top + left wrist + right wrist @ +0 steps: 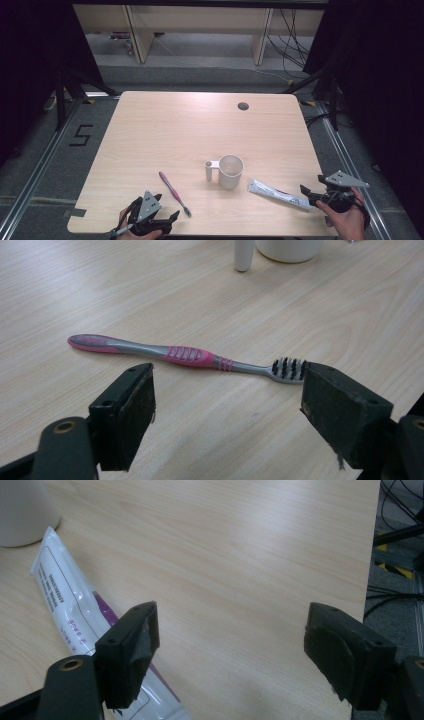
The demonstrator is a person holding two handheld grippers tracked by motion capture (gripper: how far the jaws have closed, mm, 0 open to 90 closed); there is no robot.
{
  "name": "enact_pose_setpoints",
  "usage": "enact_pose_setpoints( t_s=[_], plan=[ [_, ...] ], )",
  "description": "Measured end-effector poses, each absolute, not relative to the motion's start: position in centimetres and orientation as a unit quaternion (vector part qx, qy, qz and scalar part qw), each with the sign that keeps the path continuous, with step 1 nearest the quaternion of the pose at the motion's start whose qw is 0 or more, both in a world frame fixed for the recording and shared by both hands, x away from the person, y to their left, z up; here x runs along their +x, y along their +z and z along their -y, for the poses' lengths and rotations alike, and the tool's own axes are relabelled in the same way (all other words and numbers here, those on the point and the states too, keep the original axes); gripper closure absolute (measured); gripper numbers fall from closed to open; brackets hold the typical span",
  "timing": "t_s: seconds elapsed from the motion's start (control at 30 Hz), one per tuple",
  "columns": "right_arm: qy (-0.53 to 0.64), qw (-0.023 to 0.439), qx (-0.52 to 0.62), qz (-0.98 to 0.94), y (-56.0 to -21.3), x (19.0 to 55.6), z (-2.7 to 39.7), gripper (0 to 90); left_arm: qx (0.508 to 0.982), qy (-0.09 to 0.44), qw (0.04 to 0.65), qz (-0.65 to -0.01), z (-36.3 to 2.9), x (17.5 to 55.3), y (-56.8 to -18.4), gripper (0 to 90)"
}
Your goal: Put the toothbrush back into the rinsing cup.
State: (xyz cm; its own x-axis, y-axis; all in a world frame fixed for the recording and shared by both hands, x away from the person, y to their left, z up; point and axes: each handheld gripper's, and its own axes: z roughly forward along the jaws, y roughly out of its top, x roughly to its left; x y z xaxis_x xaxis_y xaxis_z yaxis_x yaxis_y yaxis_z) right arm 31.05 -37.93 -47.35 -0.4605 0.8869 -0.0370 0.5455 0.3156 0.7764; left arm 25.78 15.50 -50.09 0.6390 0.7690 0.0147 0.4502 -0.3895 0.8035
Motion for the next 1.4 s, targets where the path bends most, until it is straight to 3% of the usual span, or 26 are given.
enact_pose_setpoints(
  t_s=[0.43,0.77,0.9,0.93,1.4],
  plan=[
    [0.366,0.243,0.456,-0.774,-47.7,30.8,37.5,24.1,0.803,0.200,0.415,-0.377,-15.5,25.9,-50.0,21.2],
    [0.372,0.234,0.457,-0.773,-47.7,31.0,37.4,24.1,0.827,0.222,0.397,-0.330,-16.6,27.4,-48.4,22.1],
    [0.370,0.239,0.449,-0.777,-47.7,31.1,37.4,24.1,0.849,0.233,0.380,-0.283,-16.3,28.3,-47.9,22.9],
    [0.372,0.224,0.464,-0.772,-47.7,30.9,37.1,24.2,0.854,0.232,0.374,-0.276,-16.3,28.5,-47.8,23.2],
    [0.372,0.231,0.451,-0.778,-47.7,31.2,37.3,24.6,0.894,0.200,0.331,-0.226,-15.6,31.5,-47.7,25.9]
  ],
)
